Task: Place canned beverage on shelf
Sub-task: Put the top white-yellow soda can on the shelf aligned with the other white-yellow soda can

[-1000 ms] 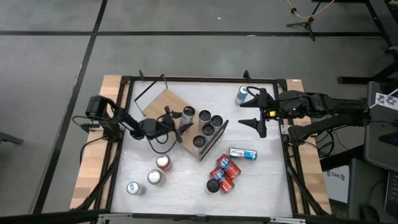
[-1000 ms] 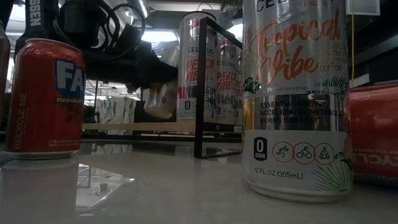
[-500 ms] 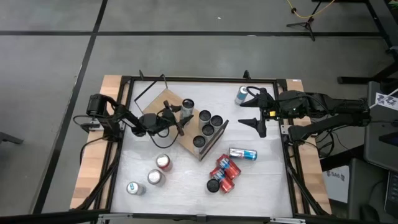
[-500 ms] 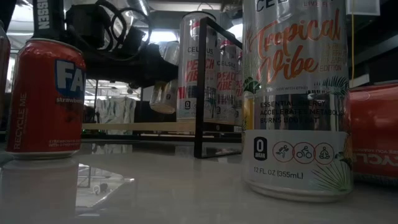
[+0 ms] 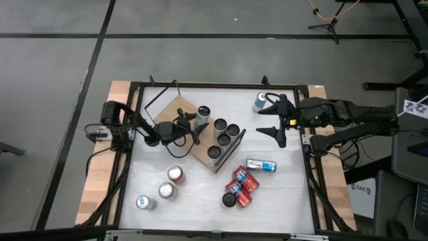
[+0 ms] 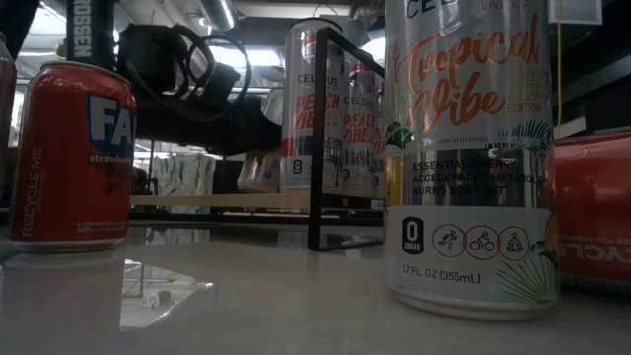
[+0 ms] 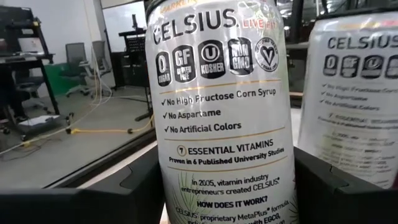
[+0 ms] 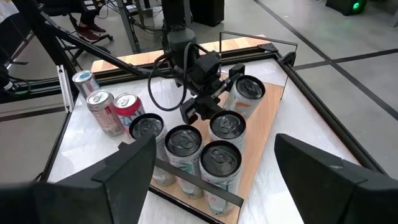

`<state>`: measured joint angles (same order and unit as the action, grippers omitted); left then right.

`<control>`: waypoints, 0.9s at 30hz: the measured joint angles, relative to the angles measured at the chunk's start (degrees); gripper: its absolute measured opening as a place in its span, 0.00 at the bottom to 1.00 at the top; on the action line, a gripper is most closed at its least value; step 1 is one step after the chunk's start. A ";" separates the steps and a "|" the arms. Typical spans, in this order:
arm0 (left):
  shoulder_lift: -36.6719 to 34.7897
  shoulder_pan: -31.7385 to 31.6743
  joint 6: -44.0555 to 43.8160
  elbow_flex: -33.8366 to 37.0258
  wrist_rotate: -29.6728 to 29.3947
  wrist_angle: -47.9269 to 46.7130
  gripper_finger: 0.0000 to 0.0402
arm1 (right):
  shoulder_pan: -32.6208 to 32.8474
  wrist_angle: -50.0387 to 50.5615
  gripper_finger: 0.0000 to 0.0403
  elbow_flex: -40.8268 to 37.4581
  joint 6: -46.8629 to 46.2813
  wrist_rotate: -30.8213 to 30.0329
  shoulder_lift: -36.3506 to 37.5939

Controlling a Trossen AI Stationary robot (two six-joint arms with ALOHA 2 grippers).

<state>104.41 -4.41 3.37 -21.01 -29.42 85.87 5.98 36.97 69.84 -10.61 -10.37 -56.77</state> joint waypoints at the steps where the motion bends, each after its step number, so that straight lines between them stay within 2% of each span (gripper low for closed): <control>1: 0.30 0.01 0.10 -0.02 0.03 0.69 0.60 | 0.00 0.00 0.80 0.00 0.13 0.01 0.00; 7: 0.41 0.17 0.18 -0.11 0.98 -0.04 0.61 | 0.00 0.00 0.80 0.00 0.44 0.02 0.00; 12: 0.32 0.25 0.23 -0.15 3.44 -0.77 0.67 | 0.00 0.00 0.80 0.00 0.46 0.04 0.00; 18: 0.32 0.25 0.25 -0.15 3.35 -1.45 0.73 | 0.00 0.00 0.80 0.00 0.46 0.07 0.00; 27: 0.38 0.27 0.18 -0.11 3.20 -1.59 0.73 | 0.00 0.00 0.80 0.00 0.46 0.09 0.00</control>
<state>104.79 -4.14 3.55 -21.12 -26.22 84.28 5.98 36.97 69.84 -10.15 -10.28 -56.77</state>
